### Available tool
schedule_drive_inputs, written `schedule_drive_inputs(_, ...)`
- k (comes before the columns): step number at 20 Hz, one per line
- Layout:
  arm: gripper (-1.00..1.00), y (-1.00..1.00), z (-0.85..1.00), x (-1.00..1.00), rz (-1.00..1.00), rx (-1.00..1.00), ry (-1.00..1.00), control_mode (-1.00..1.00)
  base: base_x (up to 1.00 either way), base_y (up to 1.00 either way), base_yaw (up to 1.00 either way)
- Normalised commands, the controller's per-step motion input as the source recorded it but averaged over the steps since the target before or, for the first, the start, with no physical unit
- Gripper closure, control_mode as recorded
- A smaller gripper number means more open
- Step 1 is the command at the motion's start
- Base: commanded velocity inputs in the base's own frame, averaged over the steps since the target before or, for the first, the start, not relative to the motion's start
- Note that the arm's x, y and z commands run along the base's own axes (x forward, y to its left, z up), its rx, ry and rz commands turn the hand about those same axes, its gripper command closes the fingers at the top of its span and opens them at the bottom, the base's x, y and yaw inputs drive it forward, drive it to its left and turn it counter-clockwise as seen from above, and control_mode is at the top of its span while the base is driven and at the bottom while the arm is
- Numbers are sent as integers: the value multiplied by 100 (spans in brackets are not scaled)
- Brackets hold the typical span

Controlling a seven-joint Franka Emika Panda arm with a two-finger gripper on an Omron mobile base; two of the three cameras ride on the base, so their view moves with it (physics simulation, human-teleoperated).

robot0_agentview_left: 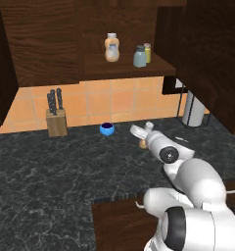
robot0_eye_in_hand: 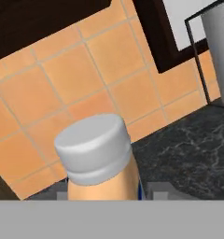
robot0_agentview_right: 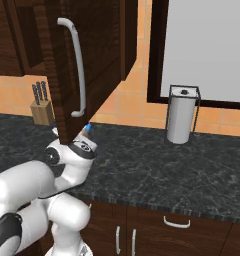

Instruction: Put the shaker and condiment bottle from the counter next to their counterparts in the cabinet.

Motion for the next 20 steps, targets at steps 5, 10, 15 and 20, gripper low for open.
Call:
schedule_drive_inputs(5, 100, 46, 45, -34, 31, -3, -7, -100, 0, 0, 0)
schedule_drive_inputs(10, 100, 44, 44, -48, 22, -1, -12, -100, 0, 0, 0)
schedule_drive_inputs(15, 100, 67, 54, -71, 7, -5, -19, -100, 0, 0, 0)
schedule_drive_inputs(20, 100, 57, 81, -86, 0, -4, -14, -100, 0, 0, 0)
